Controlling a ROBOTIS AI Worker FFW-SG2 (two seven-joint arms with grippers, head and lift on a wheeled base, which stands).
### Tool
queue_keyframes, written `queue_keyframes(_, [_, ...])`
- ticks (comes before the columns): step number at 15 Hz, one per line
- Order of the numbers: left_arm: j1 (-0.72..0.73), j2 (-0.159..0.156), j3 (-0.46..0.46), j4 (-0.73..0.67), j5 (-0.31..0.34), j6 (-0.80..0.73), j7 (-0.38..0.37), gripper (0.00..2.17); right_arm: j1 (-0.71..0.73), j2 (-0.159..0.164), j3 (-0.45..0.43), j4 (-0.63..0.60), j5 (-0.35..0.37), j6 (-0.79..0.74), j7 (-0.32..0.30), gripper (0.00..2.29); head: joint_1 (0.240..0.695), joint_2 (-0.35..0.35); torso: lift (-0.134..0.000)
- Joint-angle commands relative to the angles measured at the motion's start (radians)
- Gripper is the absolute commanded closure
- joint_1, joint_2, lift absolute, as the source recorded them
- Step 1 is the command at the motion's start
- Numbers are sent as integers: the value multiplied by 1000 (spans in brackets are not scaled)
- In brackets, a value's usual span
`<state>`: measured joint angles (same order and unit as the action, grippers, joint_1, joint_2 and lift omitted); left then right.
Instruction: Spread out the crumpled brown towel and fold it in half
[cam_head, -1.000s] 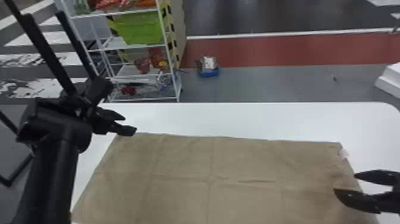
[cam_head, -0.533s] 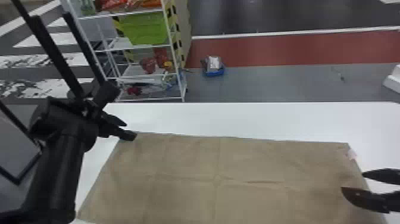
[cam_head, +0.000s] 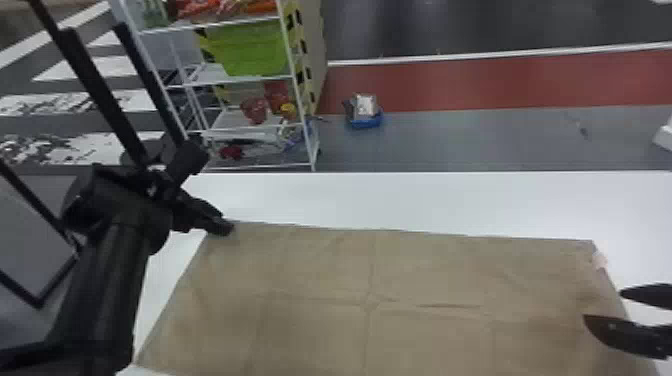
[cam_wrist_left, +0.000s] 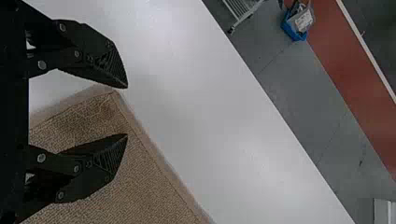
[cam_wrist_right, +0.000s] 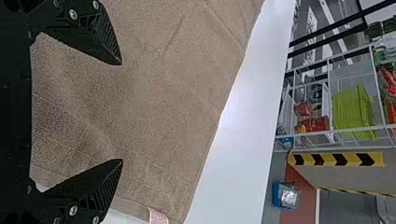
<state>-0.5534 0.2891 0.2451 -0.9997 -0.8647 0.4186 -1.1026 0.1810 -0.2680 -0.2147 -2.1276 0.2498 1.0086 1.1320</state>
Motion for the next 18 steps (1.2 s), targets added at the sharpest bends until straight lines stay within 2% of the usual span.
queue_keyframes(1, [0, -1, 0, 3, -5, -2, 9, 1109, 0, 0, -5, 0, -1, -3, -1, 154, 695, 183, -124])
queue_keyframes(3, [0, -2, -1, 3, -5, -2, 6, 1156, -1, 0, -5, 6, -4, -9, -9, 154, 695, 183, -124])
queue_keyframes(4, [0, -2, -1, 3, -5, -2, 3, 1430, -5, 0, -5, 9, -4, -12, -15, 154, 695, 182, -124])
queue_keyframes(6, [15, -10, 3, -10, -5, 1, 4, 1463, -32, 1, -2, 24, -6, -9, -31, 154, 695, 177, -124])
queue_keyframes(9, [55, -21, 11, -59, 0, 4, 0, 1463, -106, 3, 34, 64, -1, 12, -104, 157, 695, 168, -124])
queue_keyframes(13, [89, -27, 19, -108, 3, 7, -8, 1463, -279, 27, 86, 279, 14, 37, -219, 191, 695, 149, -124])
queue_keyframes(16, [101, -28, 22, -135, 3, 10, -14, 1463, -385, 32, 103, 439, 28, 68, -264, 198, 695, 133, -124])
queue_keyframes(18, [105, -27, 23, -135, 3, 10, -16, 1463, -414, 36, 101, 492, 26, 65, -282, 208, 695, 124, -124])
